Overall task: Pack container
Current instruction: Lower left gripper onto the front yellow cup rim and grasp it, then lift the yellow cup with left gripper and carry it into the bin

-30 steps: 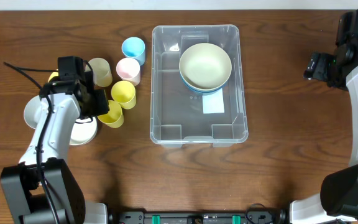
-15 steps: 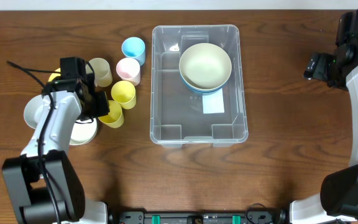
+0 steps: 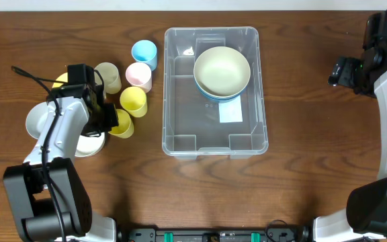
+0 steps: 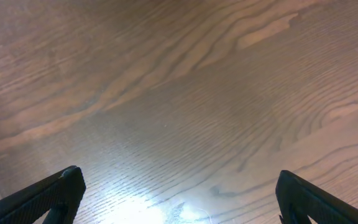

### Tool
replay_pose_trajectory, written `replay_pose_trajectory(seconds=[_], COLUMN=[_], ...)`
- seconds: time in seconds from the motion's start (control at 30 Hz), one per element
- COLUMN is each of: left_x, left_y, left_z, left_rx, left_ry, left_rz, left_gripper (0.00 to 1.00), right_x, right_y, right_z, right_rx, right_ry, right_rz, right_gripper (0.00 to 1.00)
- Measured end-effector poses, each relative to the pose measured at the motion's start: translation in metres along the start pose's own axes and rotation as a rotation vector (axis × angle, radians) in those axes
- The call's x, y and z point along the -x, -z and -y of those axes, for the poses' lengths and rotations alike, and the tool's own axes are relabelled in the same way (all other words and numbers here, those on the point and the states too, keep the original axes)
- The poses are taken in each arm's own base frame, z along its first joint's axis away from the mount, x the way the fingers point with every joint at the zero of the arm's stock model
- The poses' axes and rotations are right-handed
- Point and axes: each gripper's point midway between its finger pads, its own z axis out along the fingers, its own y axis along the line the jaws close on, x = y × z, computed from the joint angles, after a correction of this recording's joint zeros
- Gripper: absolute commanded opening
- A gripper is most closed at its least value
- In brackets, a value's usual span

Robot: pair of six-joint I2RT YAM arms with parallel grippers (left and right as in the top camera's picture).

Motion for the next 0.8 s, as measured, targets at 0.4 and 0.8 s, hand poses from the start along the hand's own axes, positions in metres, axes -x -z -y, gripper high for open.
replay_pose_trajectory(seconds=[0.4, 0.8], left_x=[0.003, 0.007], left_y=[0.031, 0.159], left_z=[-0.010, 0.022], left_rx=[0.048, -0.200], left_ry=[0.023, 0.056], left_rz=[0.086, 0.504], left_gripper=[0.06, 0.06], right_x=[0.000, 0.000], right_y=[0.000, 0.000], right_z=[0.000, 0.000], right_rx=[0.000, 0.000], right_ry=[0.000, 0.000], right_rz=[0.000, 0.000], right_gripper=[0.99, 0.99])
